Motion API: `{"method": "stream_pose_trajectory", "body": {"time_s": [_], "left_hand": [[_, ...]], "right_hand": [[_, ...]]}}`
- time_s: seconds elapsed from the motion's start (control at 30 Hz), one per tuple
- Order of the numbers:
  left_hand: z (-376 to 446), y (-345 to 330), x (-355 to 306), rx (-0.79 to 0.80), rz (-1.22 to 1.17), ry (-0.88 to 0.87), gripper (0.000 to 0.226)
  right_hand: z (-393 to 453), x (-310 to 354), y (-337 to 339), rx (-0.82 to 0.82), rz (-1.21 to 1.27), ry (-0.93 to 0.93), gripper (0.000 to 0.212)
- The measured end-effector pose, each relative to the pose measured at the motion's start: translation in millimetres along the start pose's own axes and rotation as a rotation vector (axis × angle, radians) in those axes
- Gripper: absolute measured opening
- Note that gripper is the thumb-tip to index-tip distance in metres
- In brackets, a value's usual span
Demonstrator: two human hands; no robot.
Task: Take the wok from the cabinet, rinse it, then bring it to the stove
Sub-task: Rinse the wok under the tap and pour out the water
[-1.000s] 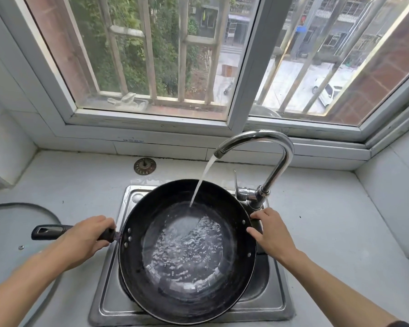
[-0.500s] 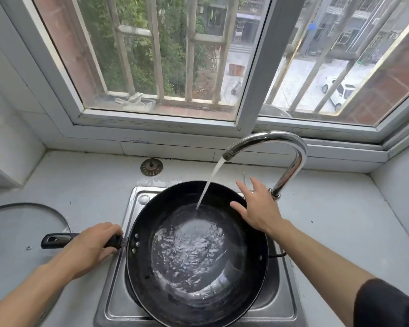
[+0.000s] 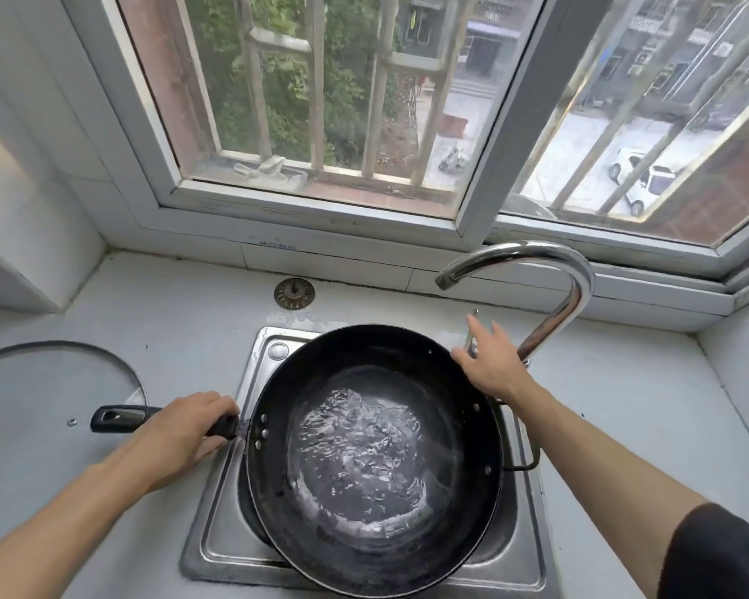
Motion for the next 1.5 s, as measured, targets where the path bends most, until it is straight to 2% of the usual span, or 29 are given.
{"method": "stream_pose_trajectory", "body": {"time_s": [0.1, 0.23, 0.33, 0.43, 0.53, 0.77, 0.9, 1.07, 1.17, 1.27, 1.37, 1.5], "left_hand": [[-1, 0, 0, -0.013, 0.006, -0.015, 0.029], [-3, 1, -4, -0.045, 0.045, -0.053, 0.031], [-4, -2, -6, -0.060, 0.109, -0.030, 0.037], [-5, -4, -8, -0.086, 0.132, 0.007, 0.040], [-5, 0, -14, -0.130, 0.165, 0.045, 0.041], [-6, 0, -29, -0.140, 0.311, 0.001, 0.052], [-4, 3, -39, -0.197, 0.437, -0.113, 0.050], [-12, 3, -36, -0.210, 0.473, -0.130, 0.045], [-24, 1, -28, -0.185, 0.415, -0.129, 0.043], [-36, 7, -30, -0.093, 0.362, -0.211, 0.043], [-44, 9, -28, 0.040, 0.294, -0.218, 0.036], [-44, 11, -25, 0.086, 0.231, -0.225, 0.025]], "right_hand": [[-16, 1, 6, 0.000, 0.013, 0.046, 0.068], [-57, 5, 18, 0.017, -0.052, 0.247, 0.062], [-83, -11, 13, 0.151, -0.246, 0.341, 0.078], [-99, -40, 3, 0.258, -0.427, 0.297, 0.099], [-107, -58, -9, 0.260, -0.511, 0.298, 0.107], [-114, -52, -15, -0.041, -0.514, 0.416, 0.094], [-123, -40, -10, -0.230, -0.502, 0.562, 0.075], [-123, -50, -3, -0.183, -0.481, 0.542, 0.065], [-133, -49, 13, -0.223, -0.432, 0.567, 0.056], [-144, -45, 28, -0.240, -0.440, 0.594, 0.046], [-148, -45, 36, -0.235, -0.497, 0.591, 0.039], [-152, -46, 47, -0.269, -0.498, 0.558, 0.036]]}}
Point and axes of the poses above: each hand's wrist, its own z-axis towards the middle knuckle, its own y-axis out of the back of the hand, x = y × z, the point moved 7 cm from there along z, towards the middle knuckle, and after that the axes turned 8 degrees about z, right-handed, at the moved point
